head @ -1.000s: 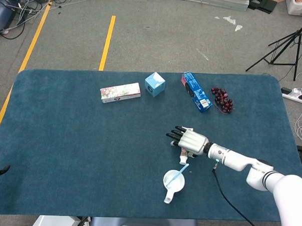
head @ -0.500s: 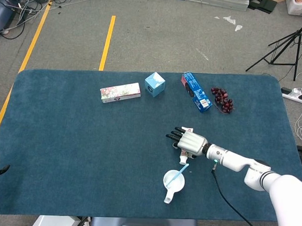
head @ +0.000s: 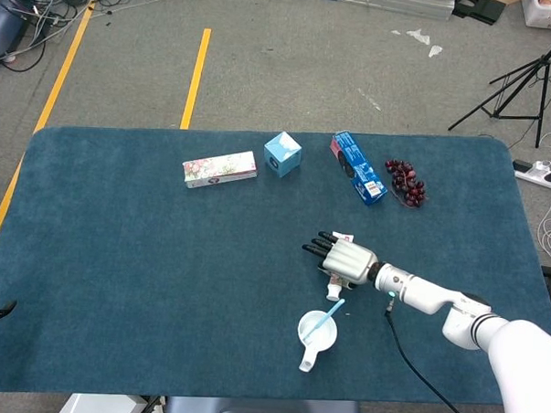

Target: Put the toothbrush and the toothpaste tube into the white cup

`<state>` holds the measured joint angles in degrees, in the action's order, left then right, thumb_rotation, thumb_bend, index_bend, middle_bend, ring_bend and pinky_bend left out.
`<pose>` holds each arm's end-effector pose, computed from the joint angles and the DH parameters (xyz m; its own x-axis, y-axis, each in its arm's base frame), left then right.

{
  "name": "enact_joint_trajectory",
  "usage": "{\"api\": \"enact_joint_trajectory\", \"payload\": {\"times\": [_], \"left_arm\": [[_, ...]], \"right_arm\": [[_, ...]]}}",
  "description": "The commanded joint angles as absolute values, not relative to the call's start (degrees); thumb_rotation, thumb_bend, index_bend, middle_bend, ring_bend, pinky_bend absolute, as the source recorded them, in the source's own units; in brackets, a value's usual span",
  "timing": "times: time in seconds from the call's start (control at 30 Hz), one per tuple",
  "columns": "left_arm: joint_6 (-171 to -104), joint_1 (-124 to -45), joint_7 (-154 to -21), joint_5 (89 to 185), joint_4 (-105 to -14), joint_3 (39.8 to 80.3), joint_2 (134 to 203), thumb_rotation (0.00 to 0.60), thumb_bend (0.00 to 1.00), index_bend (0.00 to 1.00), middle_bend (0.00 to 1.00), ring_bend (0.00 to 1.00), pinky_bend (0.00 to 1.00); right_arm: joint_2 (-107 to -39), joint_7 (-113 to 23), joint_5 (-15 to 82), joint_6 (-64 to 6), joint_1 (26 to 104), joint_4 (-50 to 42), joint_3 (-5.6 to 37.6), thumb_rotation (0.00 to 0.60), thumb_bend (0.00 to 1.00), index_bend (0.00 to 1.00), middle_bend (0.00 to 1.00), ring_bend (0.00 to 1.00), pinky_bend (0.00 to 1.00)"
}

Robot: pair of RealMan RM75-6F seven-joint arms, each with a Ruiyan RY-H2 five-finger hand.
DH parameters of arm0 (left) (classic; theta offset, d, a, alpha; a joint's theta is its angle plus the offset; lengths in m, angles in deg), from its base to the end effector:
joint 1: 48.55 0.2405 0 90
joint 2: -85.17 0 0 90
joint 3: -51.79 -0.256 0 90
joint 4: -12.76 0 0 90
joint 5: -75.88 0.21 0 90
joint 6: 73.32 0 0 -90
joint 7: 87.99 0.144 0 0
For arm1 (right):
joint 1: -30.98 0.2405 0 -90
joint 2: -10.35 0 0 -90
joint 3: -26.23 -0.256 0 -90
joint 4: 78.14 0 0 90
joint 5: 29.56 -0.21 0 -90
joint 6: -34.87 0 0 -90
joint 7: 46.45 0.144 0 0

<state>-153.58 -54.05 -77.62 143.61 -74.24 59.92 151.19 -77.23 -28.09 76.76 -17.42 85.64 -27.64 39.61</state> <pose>-0.3623 0.1984 0.1792 0.5465 0.0316 0.8369 0.7940 0.2983 -0.5297 -0.2103 -0.3803 -0.0104 0.8646 -0.1338 0.4843 -0.3679 -0.8250 0.4289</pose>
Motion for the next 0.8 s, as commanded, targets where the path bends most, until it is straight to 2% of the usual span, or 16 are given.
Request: {"api": "enact_joint_trajectory", "payload": {"times": [0.03, 0.3, 0.6, 0.8], "left_arm": [[-153.6, -54.0, -77.7, 143.7, -74.3, 59.9, 151.1, 0.6, 0.0, 0.79, 0.51, 0.38, 0.37], [-153.5, -54.1, -77.9, 143.8, -74.4, 59.9, 151.1, 0.6, 0.0, 0.79, 0.51, 0.38, 0.37], [-152.5, -54.4, -79.2, 143.7, -74.0, 60.0, 150.9, 0.6, 0.0, 0.79, 0.51, 0.38, 0.37], [-151.4, -54.5, -81.1, 143.4, -73.6, 60.1, 150.5, 0.6, 0.0, 0.79, 0.51, 0.38, 0.37]], "right_arm": [[-77.4, -29.2, 76.1, -17.6, 85.2, -27.6, 39.1, 0.6, 0.22, 0.56, 0.01, 0.0, 0.05], [-77.1, -32.0, 74.2, -17.9, 84.1, -26.5, 37.9, 0.6, 0.26, 0.64, 0.06, 0.0, 0.05], [-73.8, -35.9, 70.6, -19.9, 82.1, -21.9, 34.8, 0.6, 0.26, 0.64, 0.06, 0.0, 0.05], [-69.6, -40.9, 67.8, -21.8, 80.8, -15.5, 31.9, 0.6, 0.26, 0.64, 0.06, 0.0, 0.05]]}}
